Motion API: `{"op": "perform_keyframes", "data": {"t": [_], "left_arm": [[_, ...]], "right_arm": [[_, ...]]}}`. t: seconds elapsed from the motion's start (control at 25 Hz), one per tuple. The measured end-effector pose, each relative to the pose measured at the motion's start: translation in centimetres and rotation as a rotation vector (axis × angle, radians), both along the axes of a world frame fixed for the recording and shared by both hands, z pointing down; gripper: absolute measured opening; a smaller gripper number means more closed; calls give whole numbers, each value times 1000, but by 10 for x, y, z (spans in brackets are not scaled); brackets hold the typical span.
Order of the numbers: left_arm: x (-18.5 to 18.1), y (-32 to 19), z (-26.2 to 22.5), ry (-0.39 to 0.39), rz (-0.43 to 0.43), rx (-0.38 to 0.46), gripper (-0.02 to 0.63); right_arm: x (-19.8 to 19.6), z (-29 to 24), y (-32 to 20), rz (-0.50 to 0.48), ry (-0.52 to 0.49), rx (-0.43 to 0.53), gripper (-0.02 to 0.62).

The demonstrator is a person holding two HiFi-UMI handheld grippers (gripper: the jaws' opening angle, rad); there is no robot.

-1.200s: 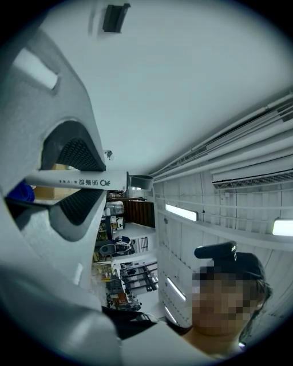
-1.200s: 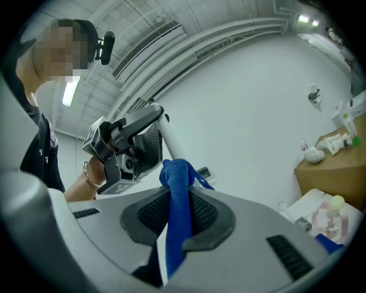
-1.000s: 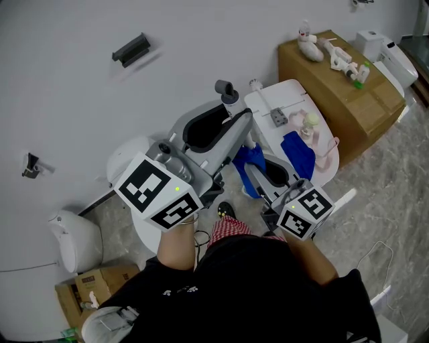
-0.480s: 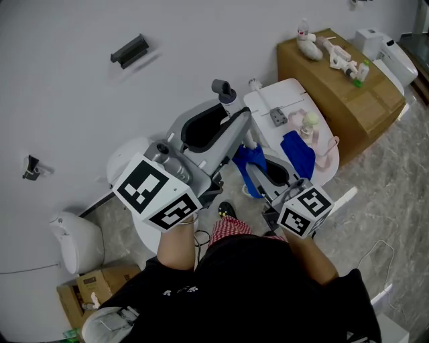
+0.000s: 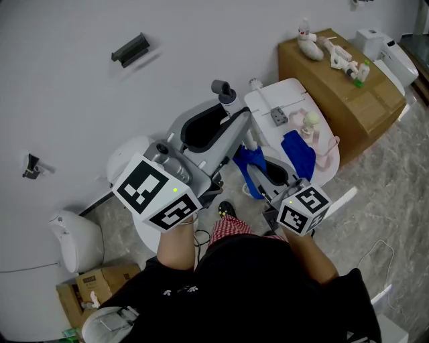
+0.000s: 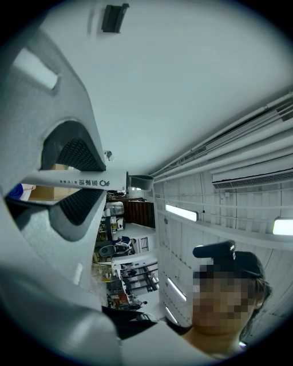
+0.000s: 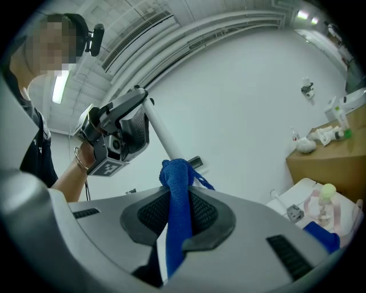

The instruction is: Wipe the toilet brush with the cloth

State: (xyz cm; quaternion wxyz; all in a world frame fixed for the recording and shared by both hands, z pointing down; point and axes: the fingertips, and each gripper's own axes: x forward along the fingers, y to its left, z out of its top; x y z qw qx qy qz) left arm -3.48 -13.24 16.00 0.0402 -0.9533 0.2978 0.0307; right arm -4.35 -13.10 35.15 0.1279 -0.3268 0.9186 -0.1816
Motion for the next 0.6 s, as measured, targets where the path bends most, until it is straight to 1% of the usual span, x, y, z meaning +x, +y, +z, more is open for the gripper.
{"op": "perform_keyframes", "data": {"t": [0.6], "left_arm": [[-1,0,-2,3,-6,6,101]], "right_arm": [[3,19,-4,9,24,-58,64]]}}
